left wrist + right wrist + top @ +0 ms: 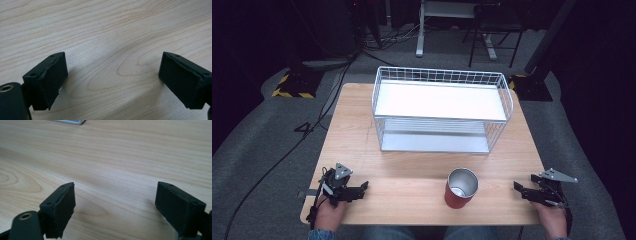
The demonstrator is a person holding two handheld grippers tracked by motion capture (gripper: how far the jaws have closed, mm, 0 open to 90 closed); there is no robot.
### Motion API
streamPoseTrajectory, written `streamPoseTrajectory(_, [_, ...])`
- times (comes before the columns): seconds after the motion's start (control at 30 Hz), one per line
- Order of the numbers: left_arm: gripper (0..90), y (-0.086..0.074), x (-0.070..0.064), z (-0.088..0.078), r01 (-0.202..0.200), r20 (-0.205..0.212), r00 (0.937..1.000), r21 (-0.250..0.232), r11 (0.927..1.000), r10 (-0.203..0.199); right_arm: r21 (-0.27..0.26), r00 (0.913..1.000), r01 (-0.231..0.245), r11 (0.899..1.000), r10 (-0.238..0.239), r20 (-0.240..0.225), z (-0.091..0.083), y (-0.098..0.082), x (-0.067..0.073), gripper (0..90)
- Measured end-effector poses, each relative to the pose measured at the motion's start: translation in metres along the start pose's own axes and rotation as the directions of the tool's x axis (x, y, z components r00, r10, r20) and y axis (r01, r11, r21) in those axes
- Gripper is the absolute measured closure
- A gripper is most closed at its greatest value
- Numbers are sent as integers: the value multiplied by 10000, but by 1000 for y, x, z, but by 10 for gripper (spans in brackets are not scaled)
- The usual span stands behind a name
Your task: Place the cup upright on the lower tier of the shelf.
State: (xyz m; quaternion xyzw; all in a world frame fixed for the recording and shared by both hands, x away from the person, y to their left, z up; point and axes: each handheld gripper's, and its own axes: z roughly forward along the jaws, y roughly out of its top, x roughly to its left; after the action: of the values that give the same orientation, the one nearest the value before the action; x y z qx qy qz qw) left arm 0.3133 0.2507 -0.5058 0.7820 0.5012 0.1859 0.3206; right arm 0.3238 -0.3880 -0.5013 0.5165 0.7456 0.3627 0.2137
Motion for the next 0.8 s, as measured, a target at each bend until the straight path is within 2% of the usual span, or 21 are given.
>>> streamPoseTrajectory(0.2, [92, 1, 0, 0, 16, -7, 10000, 18, 10000, -16, -432, 9996, 260, 9987, -255, 124, -5, 2, 2, 164])
streamPoseTrajectory(0.4, [101, 2, 0, 1, 7, -48, 10000, -14, 10000, -7, -462, 9996, 282, 9985, -277, 106, -9, 0, 4, 163])
streamPoseTrajectory(0.63, [102, 2, 1, 2, 38, 16, 10000, -31, 10000, -38, -1101, 9995, 315, 9934, -304, 118, -26, 2, 13, 156])
streamPoseTrajectory(0.67, [102, 3, 1, 2, 16, -8, 10000, -10, 10000, -16, -1346, 9993, 361, 9902, -345, 143, -32, 3, 17, 156])
streamPoseTrajectory(0.8, [111, 3, 1, 2, 98, -109, 9999, -58, 9999, -98, -1544, 9993, 369, 9873, -374, -5, -39, 3, 23, 156])
